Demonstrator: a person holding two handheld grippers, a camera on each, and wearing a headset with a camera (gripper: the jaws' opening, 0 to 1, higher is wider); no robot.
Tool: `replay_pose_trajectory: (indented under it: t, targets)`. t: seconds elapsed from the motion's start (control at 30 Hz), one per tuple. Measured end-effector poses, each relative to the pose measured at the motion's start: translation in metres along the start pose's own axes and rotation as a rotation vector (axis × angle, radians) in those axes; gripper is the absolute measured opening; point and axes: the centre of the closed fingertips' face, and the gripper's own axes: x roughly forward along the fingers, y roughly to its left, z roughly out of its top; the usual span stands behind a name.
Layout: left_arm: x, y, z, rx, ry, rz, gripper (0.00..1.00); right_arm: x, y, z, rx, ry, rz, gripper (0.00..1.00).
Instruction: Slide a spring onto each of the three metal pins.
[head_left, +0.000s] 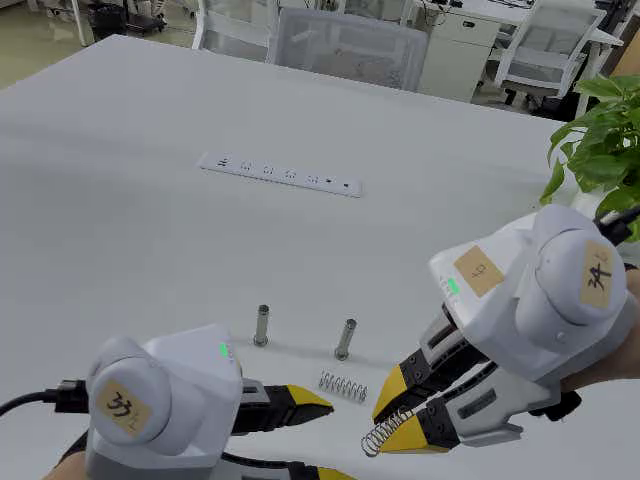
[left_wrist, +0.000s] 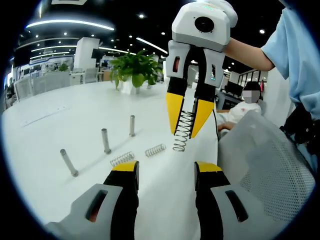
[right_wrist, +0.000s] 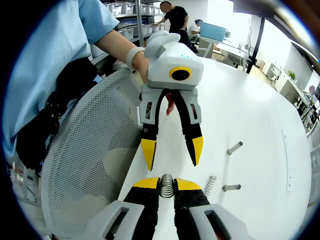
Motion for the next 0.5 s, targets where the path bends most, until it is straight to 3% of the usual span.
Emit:
replay_pose_trajectory:
  t: [0.3, 0.43, 0.5]
  targets:
    - [-0.032, 0.033, -0.014, -0.059, -0.013, 0.165, 0.65, 0.003, -0.007, 0.004, -0.026, 0.012, 0.010, 0.06]
    - [-0.045, 0.047, -0.020, -0.046, 0.002, 0.254, 0.78, 0.003, -0.012, 0.005, -0.042, 0.028, 0.012, 0.07]
    - [-0.048, 0.050, -0.023, -0.041, 0.008, 0.272, 0.86, 0.004, -0.015, 0.004, -0.053, 0.042, 0.009, 0.07]
